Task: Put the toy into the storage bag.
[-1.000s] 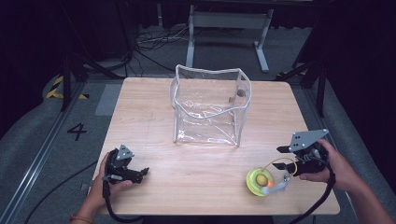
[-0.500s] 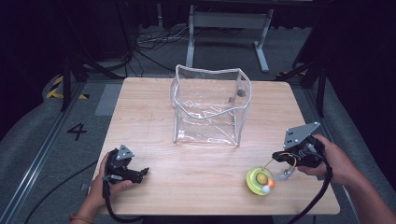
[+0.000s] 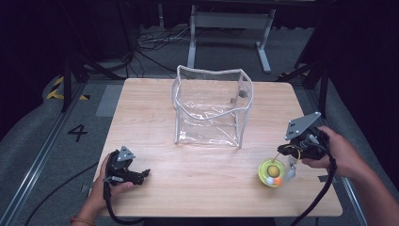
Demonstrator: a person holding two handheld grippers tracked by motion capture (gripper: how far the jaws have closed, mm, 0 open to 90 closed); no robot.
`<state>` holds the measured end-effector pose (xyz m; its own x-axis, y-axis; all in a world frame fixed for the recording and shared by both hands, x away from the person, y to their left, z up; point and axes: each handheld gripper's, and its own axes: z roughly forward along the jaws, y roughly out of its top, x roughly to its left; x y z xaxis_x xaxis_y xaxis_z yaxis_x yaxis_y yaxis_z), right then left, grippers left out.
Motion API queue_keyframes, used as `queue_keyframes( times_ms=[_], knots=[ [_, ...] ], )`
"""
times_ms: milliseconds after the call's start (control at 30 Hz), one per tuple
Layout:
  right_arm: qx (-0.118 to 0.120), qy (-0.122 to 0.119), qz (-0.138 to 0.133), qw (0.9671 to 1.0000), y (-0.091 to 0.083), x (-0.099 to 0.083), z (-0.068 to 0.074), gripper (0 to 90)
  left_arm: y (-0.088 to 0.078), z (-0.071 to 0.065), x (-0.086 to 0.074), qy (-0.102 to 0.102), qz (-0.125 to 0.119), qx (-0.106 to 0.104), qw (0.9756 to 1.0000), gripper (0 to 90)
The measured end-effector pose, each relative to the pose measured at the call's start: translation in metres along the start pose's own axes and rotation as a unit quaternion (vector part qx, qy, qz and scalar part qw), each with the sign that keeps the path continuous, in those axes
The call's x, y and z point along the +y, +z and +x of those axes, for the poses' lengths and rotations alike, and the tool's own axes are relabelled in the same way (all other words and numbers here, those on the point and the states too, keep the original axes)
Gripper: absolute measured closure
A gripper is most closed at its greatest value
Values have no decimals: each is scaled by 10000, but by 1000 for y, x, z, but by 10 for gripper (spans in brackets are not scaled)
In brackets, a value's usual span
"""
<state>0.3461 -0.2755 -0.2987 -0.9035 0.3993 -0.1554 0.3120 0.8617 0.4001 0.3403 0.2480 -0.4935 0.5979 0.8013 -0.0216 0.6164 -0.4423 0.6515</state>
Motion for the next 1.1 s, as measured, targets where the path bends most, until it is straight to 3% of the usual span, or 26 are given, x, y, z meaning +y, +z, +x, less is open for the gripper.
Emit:
queue_keyframes(
  times_ms=[233,567,833,1100],
  knots=[
    [-79,132,-18,9999,-7,2,-10,877,0,0,0,1,5,2,10000,4],
    [-324,402,-34,9987,-28,10,-37,879,0,0,0,2,0,0,10000,4],
    [-647,573,-88,9962,-50,20,-57,878,0,0,0,-3,-30,50,10000,5],
    [-790,764,-206,9937,-75,30,-76,878,0,-1,0,-12,-16,58,10000,5]
  ],
)
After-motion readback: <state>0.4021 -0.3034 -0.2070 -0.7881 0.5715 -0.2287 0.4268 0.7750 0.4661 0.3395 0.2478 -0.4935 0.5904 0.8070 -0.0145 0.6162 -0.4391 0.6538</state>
